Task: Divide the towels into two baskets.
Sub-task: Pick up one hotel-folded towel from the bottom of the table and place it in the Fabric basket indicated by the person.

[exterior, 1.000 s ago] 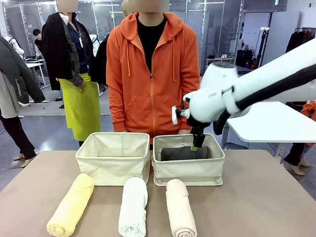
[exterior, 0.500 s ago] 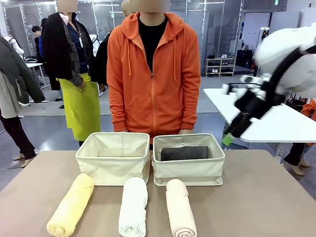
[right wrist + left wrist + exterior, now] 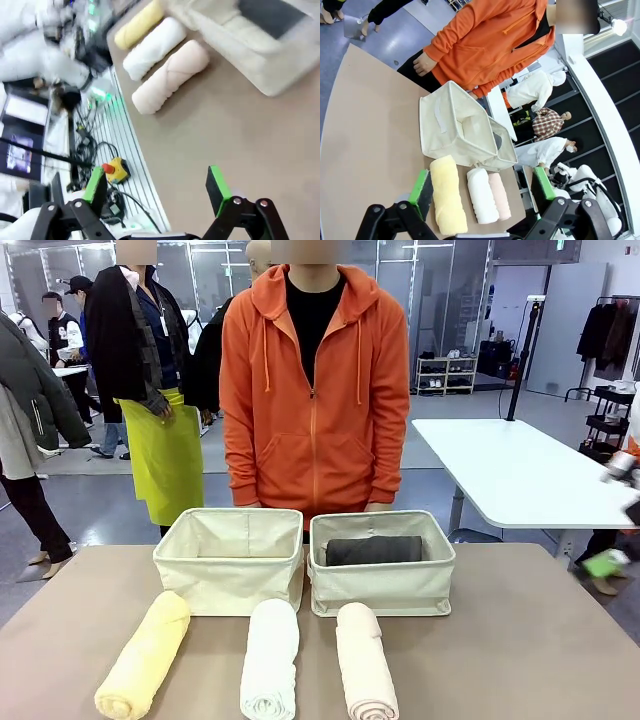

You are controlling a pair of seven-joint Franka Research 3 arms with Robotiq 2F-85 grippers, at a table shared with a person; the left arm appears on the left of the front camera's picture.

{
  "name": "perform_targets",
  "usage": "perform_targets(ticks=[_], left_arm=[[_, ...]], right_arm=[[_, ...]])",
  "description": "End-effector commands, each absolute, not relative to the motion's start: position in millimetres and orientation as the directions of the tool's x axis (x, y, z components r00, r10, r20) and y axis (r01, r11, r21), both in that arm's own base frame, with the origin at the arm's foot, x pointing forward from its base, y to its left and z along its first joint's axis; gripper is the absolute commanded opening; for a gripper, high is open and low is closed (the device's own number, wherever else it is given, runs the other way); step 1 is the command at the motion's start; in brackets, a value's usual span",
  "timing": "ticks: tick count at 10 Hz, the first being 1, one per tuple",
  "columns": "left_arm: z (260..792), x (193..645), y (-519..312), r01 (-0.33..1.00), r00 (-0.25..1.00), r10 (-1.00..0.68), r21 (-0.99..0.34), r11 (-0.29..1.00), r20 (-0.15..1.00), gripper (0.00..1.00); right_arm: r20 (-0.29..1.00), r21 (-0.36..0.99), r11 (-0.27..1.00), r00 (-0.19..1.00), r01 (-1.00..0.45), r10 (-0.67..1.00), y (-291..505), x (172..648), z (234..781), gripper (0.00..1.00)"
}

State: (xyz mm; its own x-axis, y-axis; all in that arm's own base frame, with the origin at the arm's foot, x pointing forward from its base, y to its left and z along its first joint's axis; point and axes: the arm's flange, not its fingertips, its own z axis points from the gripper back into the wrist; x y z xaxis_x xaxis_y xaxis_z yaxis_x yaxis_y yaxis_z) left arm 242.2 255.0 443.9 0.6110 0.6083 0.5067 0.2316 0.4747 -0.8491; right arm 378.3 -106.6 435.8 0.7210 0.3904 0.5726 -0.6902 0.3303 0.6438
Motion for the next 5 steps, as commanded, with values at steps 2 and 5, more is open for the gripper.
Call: perform_targets(ticks=[2,5], left_arm=[[445,241,257,0.246,0.603,0.614,-0.851,0.464,0.509,1.00],[445,241,257,0.246,0.603,0.614,-0.851,0.464,0.509,1.00]], right_arm=[[0.544,0.743,0.427,0.837,-0.515,0.064,-182,323,411,1.00],[0.485,0.823,0.446,0.843,-0.351,-0.233,-228,253,379,1.00]])
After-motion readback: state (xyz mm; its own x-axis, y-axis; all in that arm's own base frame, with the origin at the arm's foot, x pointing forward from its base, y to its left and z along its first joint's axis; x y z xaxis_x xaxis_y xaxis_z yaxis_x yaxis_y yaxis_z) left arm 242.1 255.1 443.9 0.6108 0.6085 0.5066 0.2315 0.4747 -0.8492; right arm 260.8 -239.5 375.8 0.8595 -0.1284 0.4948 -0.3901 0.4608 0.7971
